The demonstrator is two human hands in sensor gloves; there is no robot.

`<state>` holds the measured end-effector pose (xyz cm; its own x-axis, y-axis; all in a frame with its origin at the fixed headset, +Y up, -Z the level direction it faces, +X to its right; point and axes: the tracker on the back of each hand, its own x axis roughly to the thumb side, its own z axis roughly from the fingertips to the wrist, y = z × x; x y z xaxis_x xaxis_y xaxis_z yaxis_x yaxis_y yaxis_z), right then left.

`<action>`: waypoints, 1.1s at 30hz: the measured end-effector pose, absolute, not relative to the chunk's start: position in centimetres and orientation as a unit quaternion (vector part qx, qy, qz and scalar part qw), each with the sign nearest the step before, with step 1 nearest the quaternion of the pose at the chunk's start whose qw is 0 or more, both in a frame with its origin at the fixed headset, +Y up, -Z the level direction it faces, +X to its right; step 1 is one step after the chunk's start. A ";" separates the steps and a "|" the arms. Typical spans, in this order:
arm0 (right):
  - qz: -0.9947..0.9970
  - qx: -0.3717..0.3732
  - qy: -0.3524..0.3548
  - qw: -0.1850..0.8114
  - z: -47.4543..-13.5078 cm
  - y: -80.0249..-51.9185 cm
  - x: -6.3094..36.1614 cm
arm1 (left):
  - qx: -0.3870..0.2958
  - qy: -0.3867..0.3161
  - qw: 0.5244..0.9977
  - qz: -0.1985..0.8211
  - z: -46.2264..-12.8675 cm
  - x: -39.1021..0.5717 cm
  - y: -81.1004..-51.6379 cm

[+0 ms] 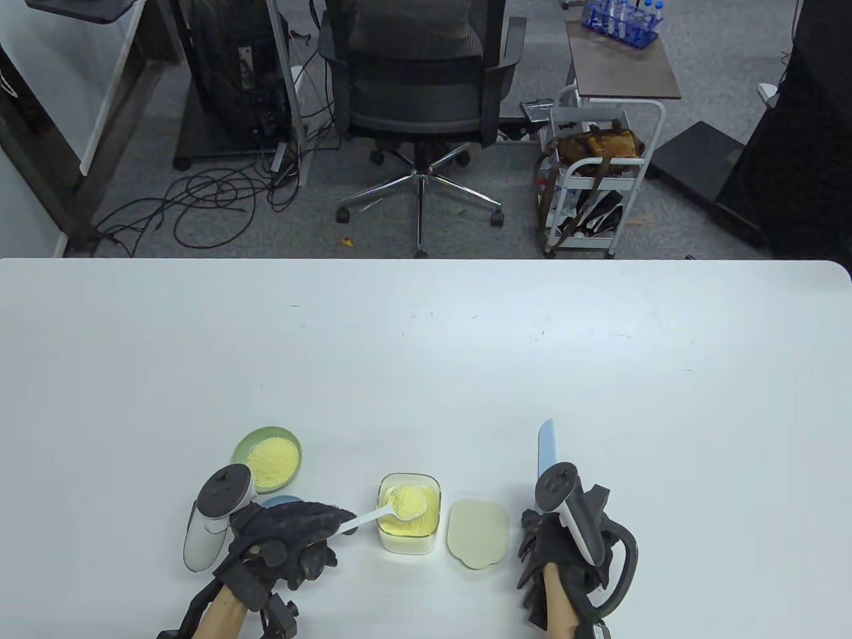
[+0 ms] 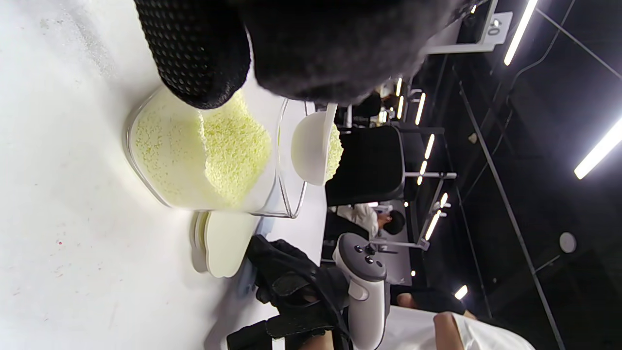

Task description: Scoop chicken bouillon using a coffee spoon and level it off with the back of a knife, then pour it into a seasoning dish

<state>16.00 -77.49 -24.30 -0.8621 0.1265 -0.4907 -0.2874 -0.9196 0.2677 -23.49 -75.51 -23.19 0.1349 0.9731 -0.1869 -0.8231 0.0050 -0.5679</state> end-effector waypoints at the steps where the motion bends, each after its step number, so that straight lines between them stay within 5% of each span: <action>1: 0.950 -0.239 0.168 0.108 -24.3 -77.5 15.9 | -0.285 -0.131 0.696 0.645 -23.2 -23.5 -75.5; 14: 0.961 -0.194 0.120 0.158 -23.3 -76.8 15.8 | -0.279 -0.131 0.693 0.651 -22.9 -23.6 -75.4; 23: 0.947 0.054 0.055 0.312 -19.8 -70.3 10.3 | -0.277 -0.123 0.699 0.648 -22.9 -23.6 -75.5; 29: 0.924 0.162 0.110 0.328 -18.6 -69.9 6.3 | -0.278 -0.121 0.701 0.645 -22.9 -23.6 -75.5; 33: 0.927 0.170 0.131 0.308 -18.7 -70.3 5.1 | -0.279 -0.124 0.700 0.645 -22.9 -23.5 -75.4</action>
